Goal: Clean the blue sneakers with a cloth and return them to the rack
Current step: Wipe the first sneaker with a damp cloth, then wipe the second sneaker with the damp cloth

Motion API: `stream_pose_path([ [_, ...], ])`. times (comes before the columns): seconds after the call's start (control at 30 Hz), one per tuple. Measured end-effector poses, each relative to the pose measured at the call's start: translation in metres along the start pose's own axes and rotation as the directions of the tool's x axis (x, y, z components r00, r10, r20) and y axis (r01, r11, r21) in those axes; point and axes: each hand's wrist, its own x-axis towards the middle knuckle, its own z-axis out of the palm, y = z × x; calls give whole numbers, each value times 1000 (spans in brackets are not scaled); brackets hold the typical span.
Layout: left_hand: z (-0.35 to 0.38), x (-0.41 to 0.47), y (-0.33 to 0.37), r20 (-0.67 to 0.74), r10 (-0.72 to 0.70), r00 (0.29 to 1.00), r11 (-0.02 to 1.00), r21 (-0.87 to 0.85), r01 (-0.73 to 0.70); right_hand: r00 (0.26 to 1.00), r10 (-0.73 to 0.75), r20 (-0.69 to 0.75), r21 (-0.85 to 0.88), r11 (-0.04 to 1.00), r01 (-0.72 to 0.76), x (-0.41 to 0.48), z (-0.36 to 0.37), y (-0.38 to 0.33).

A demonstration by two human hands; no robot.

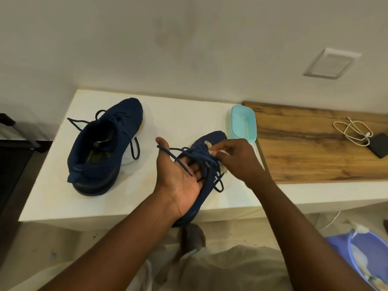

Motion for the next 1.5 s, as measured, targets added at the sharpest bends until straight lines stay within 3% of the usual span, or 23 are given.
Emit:
stream_pose_path([
  [0.1, 0, 0, -3, -25, 9, 1000, 1000, 3, -9, 971, 122, -207, -77, 987, -140, 5, 0, 14],
  [0.17, -1, 2, -3, -27, 9, 1000, 1000, 9, -9, 963, 154, -221, -100, 979, -179, 6, 2, 14],
  [0.27, -1, 1, -1, 2, 15, 1000, 1000, 14, -15, 990, 127, 66, -9, 992, -127, 1, -7, -7],
  [0.37, 0, -1, -1, 44, 7, 999, 999, -35, -6, 941, 25, 339, 177, 980, -90, -11, -26, -31],
  [0.43, 0, -1, -2, 70, -3, 998, 998, -63, 7, 916, 0, 400, 218, 971, -95, -18, -29, -36],
  [0.53, 0, -2, -2, 24, 16, 1000, 999, -51, -15, 989, 16, 146, 46, 999, -23, -13, -21, -24],
  [0.6, 2, -2, -5, 20, 19, 1000, 1000, -12, -19, 997, 51, -56, -85, 995, -56, -6, -22, -9],
  [0.63, 0, -3, -4, 25, 23, 999, 1000, 1, -23, 992, 75, -105, -72, 994, -83, -3, -20, -4],
  [0.7, -1, -4, -5, 50, 20, 999, 1000, 2, -20, 975, 173, -137, 128, 980, -156, -1, -20, 5],
  [0.83, 11, -6, -3, 85, 69, 994, 996, -62, -64, 946, 324, -32, 574, 780, -248, -6, -27, 2],
  [1.03, 39, 7, 8, 20, 208, 978, 970, -133, -204, 935, 348, 70, 745, 605, -281, -9, -30, -10],
  [1.17, 54, 16, 12, 22, 204, 979, 975, -96, -201, 933, 343, 110, 794, 535, -290, -12, -30, -12],
  [1.37, 49, -6, 28, -23, 130, 991, 967, 222, -122, 922, 385, 51, 815, 517, -261, -10, -30, -13],
  [1.43, 42, -22, 39, -29, 153, 988, 905, 405, -128, 917, 399, -7, 832, 512, -216, -8, -31, -22],
  [1.5, 32, -40, 55, -39, 264, 964, 756, 629, -182, 923, 382, -56, 848, 506, -158, -6, -29, -36],
])
